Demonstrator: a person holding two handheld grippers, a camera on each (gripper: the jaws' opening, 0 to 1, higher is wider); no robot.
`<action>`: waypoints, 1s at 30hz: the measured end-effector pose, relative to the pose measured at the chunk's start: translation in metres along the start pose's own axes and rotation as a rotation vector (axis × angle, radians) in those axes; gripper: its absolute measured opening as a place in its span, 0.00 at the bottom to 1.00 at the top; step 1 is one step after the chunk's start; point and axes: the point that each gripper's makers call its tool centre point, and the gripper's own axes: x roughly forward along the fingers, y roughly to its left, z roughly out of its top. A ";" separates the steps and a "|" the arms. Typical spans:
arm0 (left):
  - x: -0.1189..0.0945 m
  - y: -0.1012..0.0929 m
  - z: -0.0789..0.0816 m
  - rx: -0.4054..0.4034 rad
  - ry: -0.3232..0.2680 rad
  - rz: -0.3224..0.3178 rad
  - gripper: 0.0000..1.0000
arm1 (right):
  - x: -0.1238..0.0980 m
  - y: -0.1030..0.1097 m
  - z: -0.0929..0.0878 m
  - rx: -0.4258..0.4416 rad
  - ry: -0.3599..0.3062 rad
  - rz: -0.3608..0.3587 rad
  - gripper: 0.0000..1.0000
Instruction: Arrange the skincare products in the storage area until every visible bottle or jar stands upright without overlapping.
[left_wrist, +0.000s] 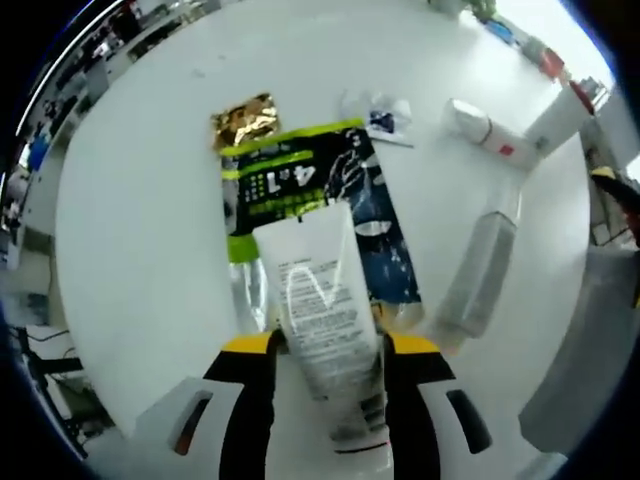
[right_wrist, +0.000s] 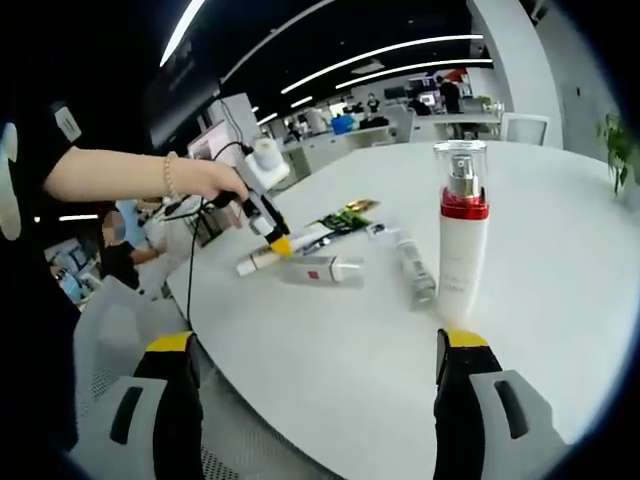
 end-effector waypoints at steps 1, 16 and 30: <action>0.001 0.001 0.000 -0.001 0.002 0.002 0.40 | 0.000 0.000 0.000 0.001 0.001 0.001 0.97; 0.001 0.004 0.001 -0.060 -0.012 -0.002 0.34 | 0.000 0.001 -0.001 0.004 0.010 0.000 0.96; -0.043 -0.023 0.021 -0.181 -0.254 -0.136 0.33 | 0.002 0.007 -0.003 -0.014 0.023 0.033 0.95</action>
